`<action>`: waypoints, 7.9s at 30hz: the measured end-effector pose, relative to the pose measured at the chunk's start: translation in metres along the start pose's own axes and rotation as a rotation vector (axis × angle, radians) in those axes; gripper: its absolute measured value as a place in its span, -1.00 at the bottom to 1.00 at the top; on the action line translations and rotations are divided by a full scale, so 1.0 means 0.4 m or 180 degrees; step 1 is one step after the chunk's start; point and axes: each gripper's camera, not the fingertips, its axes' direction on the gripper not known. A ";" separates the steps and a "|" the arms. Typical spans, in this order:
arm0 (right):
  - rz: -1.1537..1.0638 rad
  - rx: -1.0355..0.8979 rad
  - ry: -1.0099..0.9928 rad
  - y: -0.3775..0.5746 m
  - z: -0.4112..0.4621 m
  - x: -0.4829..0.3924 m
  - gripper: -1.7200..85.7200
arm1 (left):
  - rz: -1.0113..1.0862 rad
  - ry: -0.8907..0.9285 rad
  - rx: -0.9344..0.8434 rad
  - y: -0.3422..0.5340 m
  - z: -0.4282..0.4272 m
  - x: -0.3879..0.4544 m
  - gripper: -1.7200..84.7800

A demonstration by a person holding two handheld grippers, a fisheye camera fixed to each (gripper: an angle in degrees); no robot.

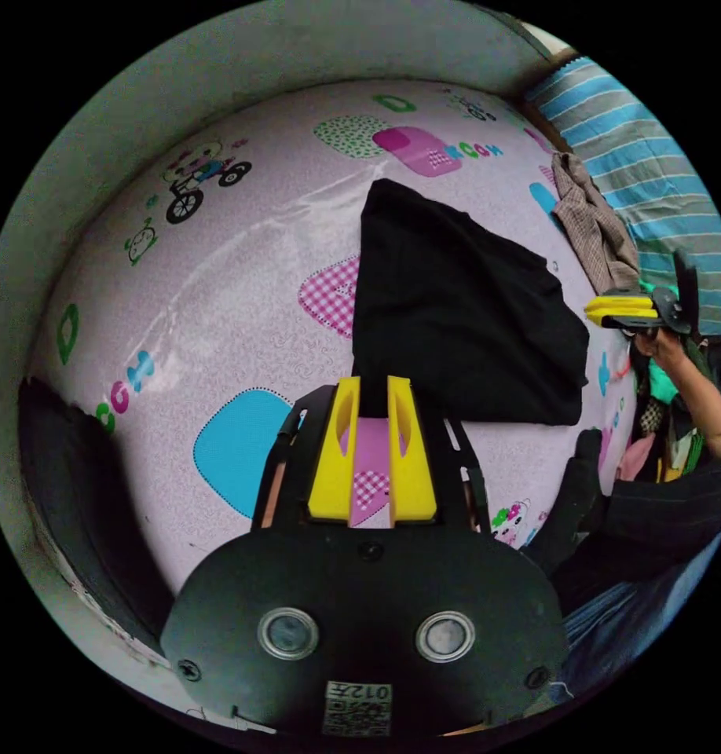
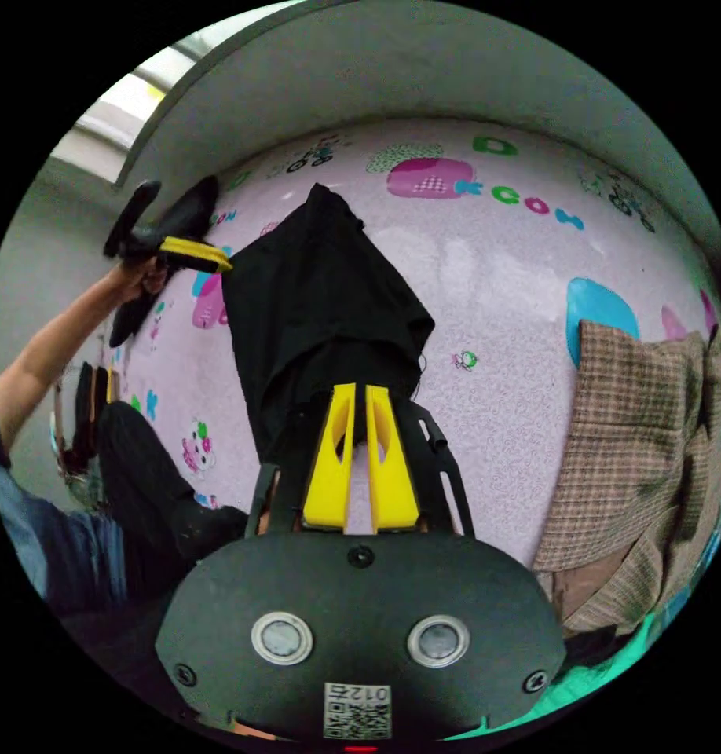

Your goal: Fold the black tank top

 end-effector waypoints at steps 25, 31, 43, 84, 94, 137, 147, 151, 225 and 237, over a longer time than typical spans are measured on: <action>0.1692 0.0191 -0.1067 -0.104 -0.172 0.166 -0.98 | -0.0045 -0.0308 -0.0106 -0.043 0.178 0.220 -0.94; 0.2103 0.0423 -0.0861 -0.076 -0.236 0.224 -0.98 | -0.0007 -0.0242 -0.0181 -0.069 0.213 0.215 -0.94; 0.1387 0.0110 -0.1060 -0.088 -0.205 0.092 -0.83 | 0.0008 -0.0170 -0.0166 -0.093 0.273 0.201 -0.93; 0.1062 -0.0213 -0.0465 -0.047 -0.188 -0.078 -0.84 | 0.0875 0.0273 0.0188 -0.083 0.434 0.270 -0.94; 0.0441 -0.0405 0.0555 -0.150 -0.114 -0.205 -0.93 | 0.1323 0.0510 -0.0186 -0.122 0.571 0.439 -0.94; 0.0086 -0.0262 0.0044 -0.056 0.025 -0.258 -0.98 | 0.1058 0.0748 -0.0049 -0.204 0.525 0.407 -0.94; -0.0197 -0.0619 0.0384 -0.082 0.154 -0.249 -0.98 | 0.0954 0.0736 -0.0462 -0.260 0.587 0.437 -0.94; 0.0002 -0.0347 0.0415 -0.078 0.132 -0.242 -0.98 | 0.1035 0.0748 -0.0372 -0.235 0.534 0.430 -0.95; -0.3496 -0.0603 0.0792 0.259 0.835 -0.762 -0.97 | -0.0676 0.0249 0.0215 0.253 0.212 -0.177 -0.94; -0.2887 -0.0530 0.0239 0.259 0.758 -0.725 -0.96 | -0.1000 0.0130 0.0396 0.326 0.209 -0.217 -0.93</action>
